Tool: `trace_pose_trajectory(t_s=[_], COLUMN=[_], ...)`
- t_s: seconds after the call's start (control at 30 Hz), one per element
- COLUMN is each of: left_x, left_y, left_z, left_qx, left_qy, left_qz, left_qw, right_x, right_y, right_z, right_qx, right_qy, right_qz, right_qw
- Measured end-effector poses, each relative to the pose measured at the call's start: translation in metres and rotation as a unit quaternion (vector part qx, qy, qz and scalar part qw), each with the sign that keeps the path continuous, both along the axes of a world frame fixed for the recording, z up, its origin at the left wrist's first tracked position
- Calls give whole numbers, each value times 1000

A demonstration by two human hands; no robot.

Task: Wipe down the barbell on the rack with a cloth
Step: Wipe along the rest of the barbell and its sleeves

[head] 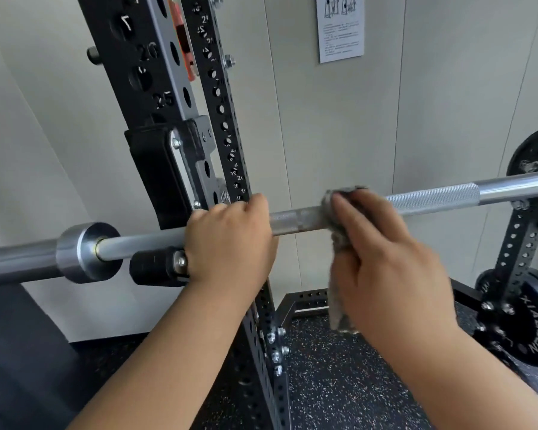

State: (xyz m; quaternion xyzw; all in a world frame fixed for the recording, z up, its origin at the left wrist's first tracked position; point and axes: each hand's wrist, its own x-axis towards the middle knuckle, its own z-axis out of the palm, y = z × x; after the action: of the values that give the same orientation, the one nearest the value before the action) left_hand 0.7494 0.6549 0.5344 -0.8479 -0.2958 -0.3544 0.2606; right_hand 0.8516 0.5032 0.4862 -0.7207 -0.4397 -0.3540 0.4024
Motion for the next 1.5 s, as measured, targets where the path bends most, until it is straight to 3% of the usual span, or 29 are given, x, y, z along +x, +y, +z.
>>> trace_pose_trajectory(t_s=[0.1, 0.3, 0.5, 0.63, 0.7, 0.83, 0.9, 1.03, 1.23, 1.4, 1.5], left_x=[0, -19, -21, -11, -14, -21, -22, -25, -27, -24, -27], left_y=[-2, -13, -12, -12, -12, -16, -17, -18, -18, -22, -21], left_z=[8, -38, -56, -46, -41, -34, -31, -26, -21, -9, 2], left_qx=[-24, -14, -4, 9, -14, -48, -55, -59, -76, -71, -114], left_qy=[23, -70, -60, -88, -67, -13, -7, -29, 36, 35, 91], left_qz=[-20, -65, -38, -34, -33, -23, -26, -60, -32, -22, -17], left_qw=[999, 995, 998, 995, 997, 998, 998, 996, 996, 997, 989], right_x=[-2, -32, -24, -34, -24, -4, -7, -20, -1, -19, -10], right_y=[3, 36, 23, 36, 28, 9, 15, 28, 9, 34, 25], right_z=[0, -5, -8, -10, -4, -4, -12, -16, -8, -11, -3], right_qx=[2, -70, -28, -95, -93, 5, -12, -99, 6, -74, -34], right_qy=[-7, -81, -54, -88, -94, -50, -78, -113, -68, -110, -93], right_qz=[-25, 56, -13, 58, 43, -4, -6, 82, 0, 67, 57], right_qw=[1000, 993, 998, 990, 990, 999, 997, 985, 998, 989, 993])
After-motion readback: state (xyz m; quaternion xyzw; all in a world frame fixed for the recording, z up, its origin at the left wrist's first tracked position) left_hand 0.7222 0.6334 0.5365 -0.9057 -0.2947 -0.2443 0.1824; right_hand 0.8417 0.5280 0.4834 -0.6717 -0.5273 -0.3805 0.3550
